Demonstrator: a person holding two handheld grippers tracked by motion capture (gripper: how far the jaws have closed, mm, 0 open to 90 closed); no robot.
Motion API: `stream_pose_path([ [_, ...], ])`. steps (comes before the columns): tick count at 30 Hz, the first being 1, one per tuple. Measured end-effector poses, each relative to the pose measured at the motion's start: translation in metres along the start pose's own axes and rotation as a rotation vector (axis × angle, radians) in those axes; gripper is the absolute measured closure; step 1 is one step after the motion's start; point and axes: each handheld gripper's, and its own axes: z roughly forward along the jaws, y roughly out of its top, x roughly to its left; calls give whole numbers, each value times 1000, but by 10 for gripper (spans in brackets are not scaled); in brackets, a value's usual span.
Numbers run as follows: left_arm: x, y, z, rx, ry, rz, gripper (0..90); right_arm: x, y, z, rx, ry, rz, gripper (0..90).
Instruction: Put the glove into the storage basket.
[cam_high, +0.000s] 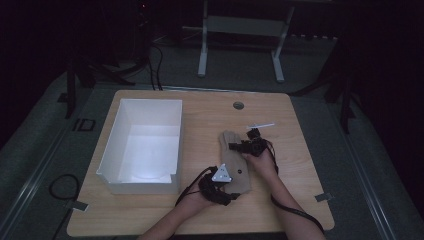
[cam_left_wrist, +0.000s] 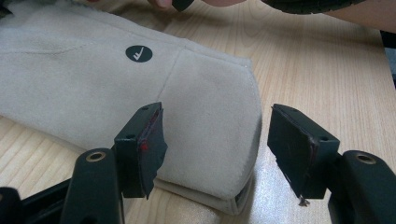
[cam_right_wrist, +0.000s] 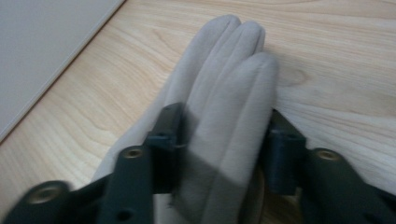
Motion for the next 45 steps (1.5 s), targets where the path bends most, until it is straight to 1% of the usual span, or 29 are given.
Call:
stream_pose_path([
  [1,0,0,0,3,2,7,366,2,0,-1,-3,-10,-15,613],
  [3,-2,-1,0,5,9,31,366,8,0,-2,-10,-45,-67,655],
  [5,-5,-3,-1,-5,13,58,365,14,-1,-2,-18,-89,-116,682],
  [6,-5,-4,-2,-1,22,71,364,18,-2,-2,-25,-114,-146,692],
  [7,-6,-5,-2,6,27,77,365,22,-2,-2,-26,-136,-171,697],
  [8,-7,-5,-2,10,30,79,365,24,-3,-1,-30,-147,-182,700],
  [11,-6,-5,-2,13,33,81,382,22,-3,-1,-33,-134,-157,699],
  [13,-6,-5,-1,17,37,89,387,22,-3,-2,-32,-135,-160,699],
  [14,-7,-5,0,24,44,106,393,22,-2,-2,-30,-138,-161,699],
  [16,-9,-4,1,40,77,155,421,23,-2,-1,-28,-143,-165,699],
  [17,-9,-4,1,40,77,155,431,23,-2,-1,-28,-143,-165,699],
  [18,-11,-4,3,43,92,179,431,23,-2,-1,-28,-144,-164,699],
  [19,-12,-4,2,50,105,193,462,23,-2,-1,-28,-141,-161,699],
  [22,-11,-4,3,50,131,205,553,23,-2,-1,-28,-141,-164,699],
  [23,-10,-4,3,46,141,199,610,23,-2,-1,-29,-141,-161,699],
  [24,-8,-4,2,42,138,186,660,23,-2,-1,-30,-142,-162,700],
  [26,0,-4,1,17,102,122,737,23,-3,-2,-35,-139,-158,700],
  [27,7,-5,0,5,58,66,758,22,-3,-2,-37,-134,-156,701],
  [28,12,-5,-1,1,30,38,772,21,-3,-2,-40,-126,-146,701],
  [30,18,-5,-1,-3,-9,6,796,20,-3,-2,-42,-117,-139,703],
  [33,23,-4,-1,-8,-54,-23,812,19,-3,-3,-49,-112,-132,710],
  [35,25,-3,-1,-14,-82,-61,818,19,-3,-4,-56,-107,-125,721],
  [36,26,-2,-1,-14,-92,-69,820,19,-3,-5,-63,-104,-120,729],
  [38,28,0,-2,-31,-128,-107,824,18,-2,-8,-69,-90,-105,752],
  [39,28,2,-2,-24,-134,-107,824,17,-2,-9,-71,-85,-102,762],
  [41,23,5,-2,5,-105,-46,824,16,-2,-11,-69,-69,-81,780],
  [42,21,7,-2,13,-95,-33,824,15,-2,-12,-68,-63,-76,796],
  [44,19,8,-3,22,-93,-21,824,14,-1,-14,-66,-48,-66,804],
  [45,18,9,-3,30,-81,-9,823,15,0,-15,-63,-49,-76,805],
])
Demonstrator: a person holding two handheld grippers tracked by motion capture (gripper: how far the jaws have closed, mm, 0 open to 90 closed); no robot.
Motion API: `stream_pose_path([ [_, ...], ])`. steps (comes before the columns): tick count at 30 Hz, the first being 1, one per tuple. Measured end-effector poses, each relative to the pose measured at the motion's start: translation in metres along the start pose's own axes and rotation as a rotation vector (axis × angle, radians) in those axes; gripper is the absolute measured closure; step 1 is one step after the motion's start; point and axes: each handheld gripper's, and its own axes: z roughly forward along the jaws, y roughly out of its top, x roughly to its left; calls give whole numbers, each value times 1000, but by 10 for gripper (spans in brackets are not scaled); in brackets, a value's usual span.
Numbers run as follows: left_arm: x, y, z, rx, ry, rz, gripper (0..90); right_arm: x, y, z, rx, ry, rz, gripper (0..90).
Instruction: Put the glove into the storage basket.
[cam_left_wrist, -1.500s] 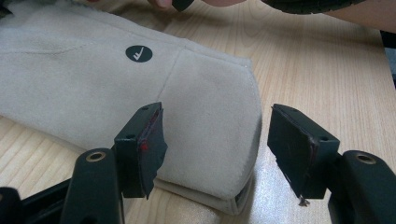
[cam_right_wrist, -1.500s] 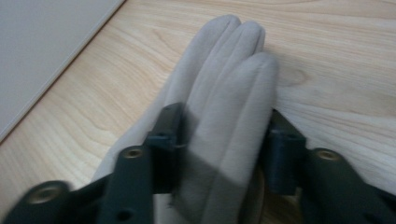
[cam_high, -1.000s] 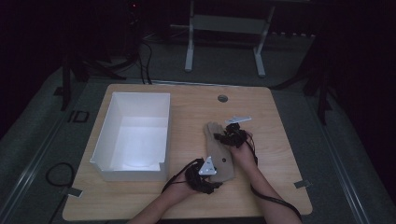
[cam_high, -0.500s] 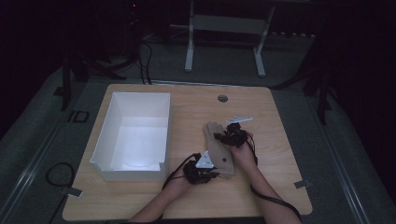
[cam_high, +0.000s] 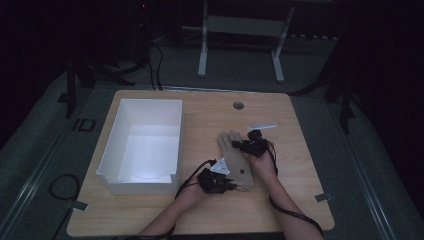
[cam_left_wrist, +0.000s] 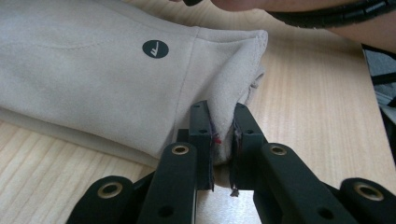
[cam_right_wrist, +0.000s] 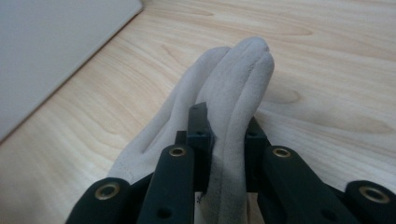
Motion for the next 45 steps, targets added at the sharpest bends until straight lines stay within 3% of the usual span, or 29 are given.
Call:
stream_pose_path([
  [3,-4,2,-1,19,23,26,823,1,0,-3,-10,15,2,810],
  [6,-4,4,-5,12,27,19,822,3,2,-8,-46,27,17,810],
  [14,-7,20,-20,5,58,36,821,3,18,-24,-84,39,35,810],
  [18,-10,29,-29,-8,75,25,820,10,30,-36,-120,41,22,809],
  [23,-15,40,-40,-28,85,43,820,15,41,-49,-144,45,9,808],
  [26,-18,50,-55,-50,103,34,820,19,50,-62,-173,46,1,809],
  [31,-24,62,-72,-61,137,64,820,21,62,-74,-199,68,11,809],
  [34,-23,68,-82,-47,150,71,820,24,69,-78,-210,66,-2,808],
  [37,-23,73,-90,-55,131,41,819,28,76,-81,-217,74,-6,808],
  [39,-29,77,-94,-34,161,80,819,30,80,-83,-218,80,-7,808],
  [45,-30,85,-111,-38,167,71,819,36,88,-85,-234,98,-3,808],
])
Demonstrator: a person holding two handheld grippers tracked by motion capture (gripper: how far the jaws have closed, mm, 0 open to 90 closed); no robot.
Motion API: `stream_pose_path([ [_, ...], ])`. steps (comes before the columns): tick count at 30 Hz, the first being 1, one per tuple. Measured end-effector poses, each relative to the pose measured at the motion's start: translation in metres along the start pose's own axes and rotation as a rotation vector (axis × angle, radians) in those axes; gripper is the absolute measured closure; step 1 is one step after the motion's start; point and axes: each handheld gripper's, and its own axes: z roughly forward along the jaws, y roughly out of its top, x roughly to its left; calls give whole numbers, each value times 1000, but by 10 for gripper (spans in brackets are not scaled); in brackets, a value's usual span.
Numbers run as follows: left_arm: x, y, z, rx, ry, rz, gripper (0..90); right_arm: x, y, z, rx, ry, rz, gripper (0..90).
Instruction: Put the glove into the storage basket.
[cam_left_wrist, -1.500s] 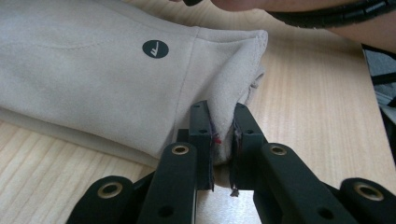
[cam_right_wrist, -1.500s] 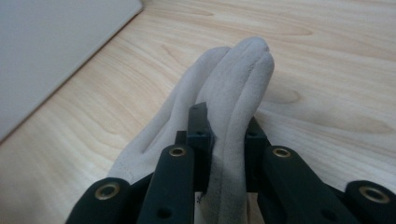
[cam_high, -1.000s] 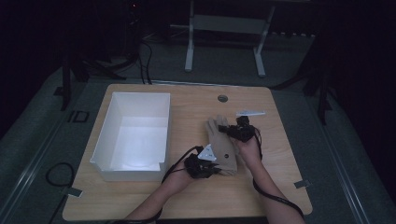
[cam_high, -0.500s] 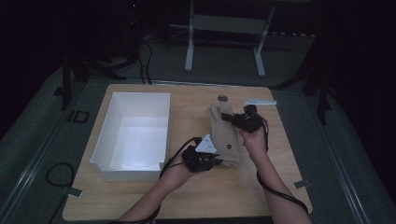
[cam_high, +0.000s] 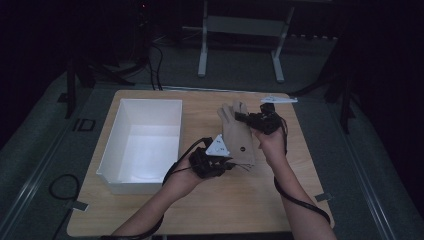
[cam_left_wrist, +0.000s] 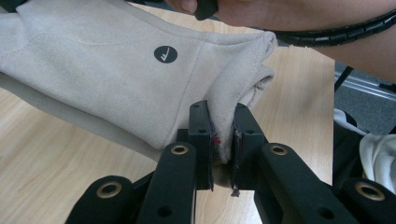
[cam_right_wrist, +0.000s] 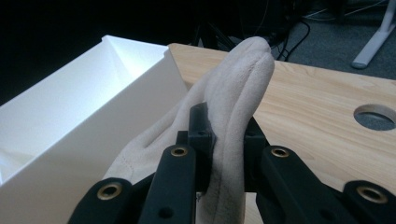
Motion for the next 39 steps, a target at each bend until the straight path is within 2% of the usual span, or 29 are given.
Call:
stream_pose_path([
  [6,4,2,-10,2,12,8,819,9,11,0,-15,6,-17,809],
  [16,17,-1,-41,11,51,2,819,25,32,12,-29,45,-16,808],
  [20,22,-8,-55,-2,95,0,820,34,39,21,-28,47,-27,808],
  [25,27,-16,-68,-8,112,-22,820,46,47,32,-16,50,-46,808],
  [39,36,-40,-106,-6,178,-52,820,81,62,65,-5,93,-70,807],
])
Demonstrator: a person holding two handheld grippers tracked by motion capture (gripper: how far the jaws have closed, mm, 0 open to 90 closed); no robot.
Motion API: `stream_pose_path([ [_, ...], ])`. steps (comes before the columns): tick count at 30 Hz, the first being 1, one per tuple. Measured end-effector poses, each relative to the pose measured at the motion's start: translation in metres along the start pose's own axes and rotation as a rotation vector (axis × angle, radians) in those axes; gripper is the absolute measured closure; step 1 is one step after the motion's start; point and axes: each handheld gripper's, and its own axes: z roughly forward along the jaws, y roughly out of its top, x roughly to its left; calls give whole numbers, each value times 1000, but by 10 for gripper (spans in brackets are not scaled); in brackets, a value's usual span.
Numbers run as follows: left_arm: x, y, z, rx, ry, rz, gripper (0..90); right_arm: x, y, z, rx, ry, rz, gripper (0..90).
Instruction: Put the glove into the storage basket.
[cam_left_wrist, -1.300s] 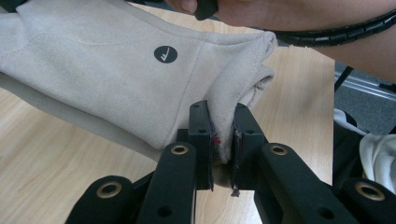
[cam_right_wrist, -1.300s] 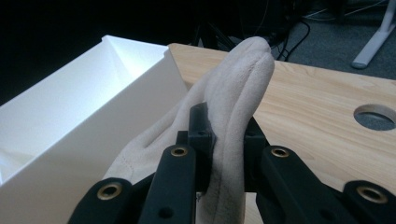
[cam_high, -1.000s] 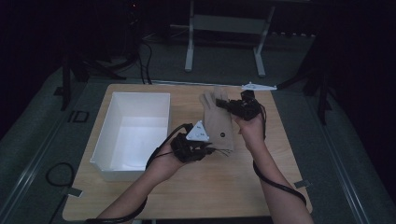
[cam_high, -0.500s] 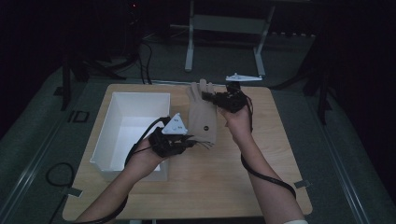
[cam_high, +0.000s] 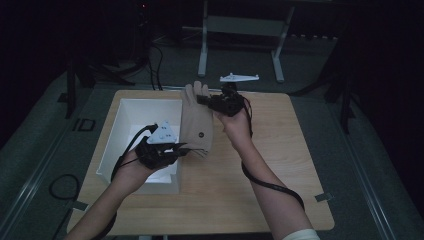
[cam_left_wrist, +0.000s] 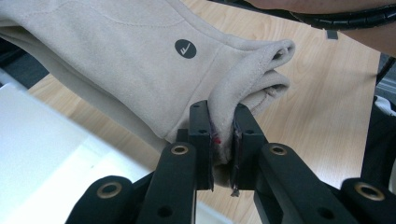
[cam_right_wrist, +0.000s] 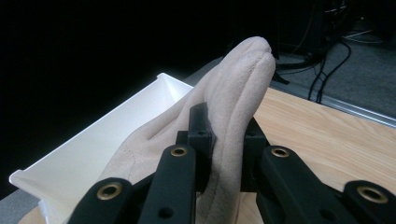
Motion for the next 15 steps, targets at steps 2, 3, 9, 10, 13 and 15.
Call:
stream_pose_path([
  [2,2,-4,-5,3,4,-8,820,5,2,7,6,9,-4,807],
  [3,3,-6,-8,5,11,-7,820,6,2,9,8,13,-6,807],
  [9,10,-20,-23,12,33,-28,820,22,7,30,22,41,-16,807],
  [10,11,-23,-25,13,36,-32,820,25,7,34,24,45,-17,806],
  [13,15,-31,-31,18,51,-47,820,32,9,46,36,55,-24,806],
  [15,18,-37,-35,22,60,-57,820,37,10,54,45,60,-27,806],
])
